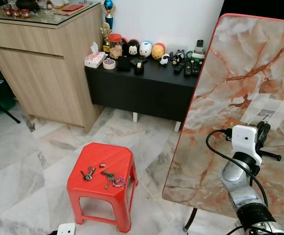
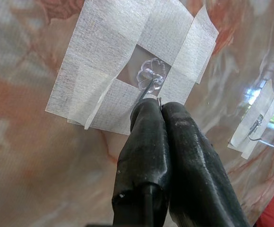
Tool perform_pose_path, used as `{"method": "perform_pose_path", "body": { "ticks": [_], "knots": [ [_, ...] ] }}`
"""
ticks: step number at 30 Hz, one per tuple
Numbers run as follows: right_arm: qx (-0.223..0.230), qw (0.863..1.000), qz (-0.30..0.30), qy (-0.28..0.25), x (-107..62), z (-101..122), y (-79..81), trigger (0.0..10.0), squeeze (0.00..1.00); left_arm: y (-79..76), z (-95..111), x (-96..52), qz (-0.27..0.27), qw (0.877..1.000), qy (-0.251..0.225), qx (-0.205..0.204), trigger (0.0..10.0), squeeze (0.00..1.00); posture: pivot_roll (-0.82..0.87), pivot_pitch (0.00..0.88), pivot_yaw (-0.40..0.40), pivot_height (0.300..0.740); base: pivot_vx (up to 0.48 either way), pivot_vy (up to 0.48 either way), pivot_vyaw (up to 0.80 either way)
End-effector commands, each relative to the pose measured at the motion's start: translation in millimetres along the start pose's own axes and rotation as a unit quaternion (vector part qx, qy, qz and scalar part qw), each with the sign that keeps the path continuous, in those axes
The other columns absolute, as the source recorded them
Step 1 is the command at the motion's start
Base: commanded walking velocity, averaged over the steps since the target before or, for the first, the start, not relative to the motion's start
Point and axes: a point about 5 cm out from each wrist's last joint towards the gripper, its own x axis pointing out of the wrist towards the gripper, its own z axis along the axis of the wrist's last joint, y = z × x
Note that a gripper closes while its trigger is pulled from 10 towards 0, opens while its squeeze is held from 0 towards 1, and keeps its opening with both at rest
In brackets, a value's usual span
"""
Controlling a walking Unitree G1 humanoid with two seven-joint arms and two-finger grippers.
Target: Hang keys on a hook
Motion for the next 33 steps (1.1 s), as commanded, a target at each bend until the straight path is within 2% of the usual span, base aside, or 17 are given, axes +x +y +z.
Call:
{"method": "perform_pose_path", "body": {
  "ticks": [1, 33],
  "knots": [
    [0.004, 1.0, -0.005, -0.007, 7.3, 6.0, -1.7, 10.0, 0.0, 0.0, -1.1, -0.2, 0.0, 1.0, 0.001, -0.006, 10.0, 0.0, 0.0, 0.0, -0.066, 0.74, 0.0, 0.0, 0.0],
    [-0.003, 0.999, 0.025, 0.02, 7.5, 0.4, 5.3, 10.0, 0.0, 1.4, -1.6, -0.6, 0.001, 1.0, 0.001, -0.007, 10.0, 0.0, 0.01, 0.0, -0.066, 0.74, 0.0, 0.0, 0.0]
  ]
}}
